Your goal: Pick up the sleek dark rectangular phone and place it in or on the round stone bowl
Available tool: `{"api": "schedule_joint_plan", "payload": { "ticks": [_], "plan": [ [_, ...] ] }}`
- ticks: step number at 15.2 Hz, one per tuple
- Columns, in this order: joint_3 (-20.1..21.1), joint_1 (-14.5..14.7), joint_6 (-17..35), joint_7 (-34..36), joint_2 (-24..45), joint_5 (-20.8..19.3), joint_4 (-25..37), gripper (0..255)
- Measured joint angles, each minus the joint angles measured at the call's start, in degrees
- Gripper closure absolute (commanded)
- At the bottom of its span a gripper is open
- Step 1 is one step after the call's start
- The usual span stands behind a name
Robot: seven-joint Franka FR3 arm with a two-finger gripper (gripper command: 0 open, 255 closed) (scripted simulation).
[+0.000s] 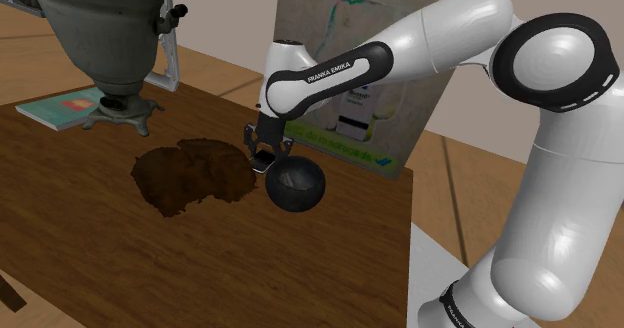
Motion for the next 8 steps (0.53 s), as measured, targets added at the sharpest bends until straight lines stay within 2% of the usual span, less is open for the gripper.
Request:
{"api": "schedule_joint_plan", "payload": {
  "ticks": [8],
  "plan": [
    [0.34,-0.24,-3.26,-0.38,-1.91,0.79,1.39,255]
  ]
}}
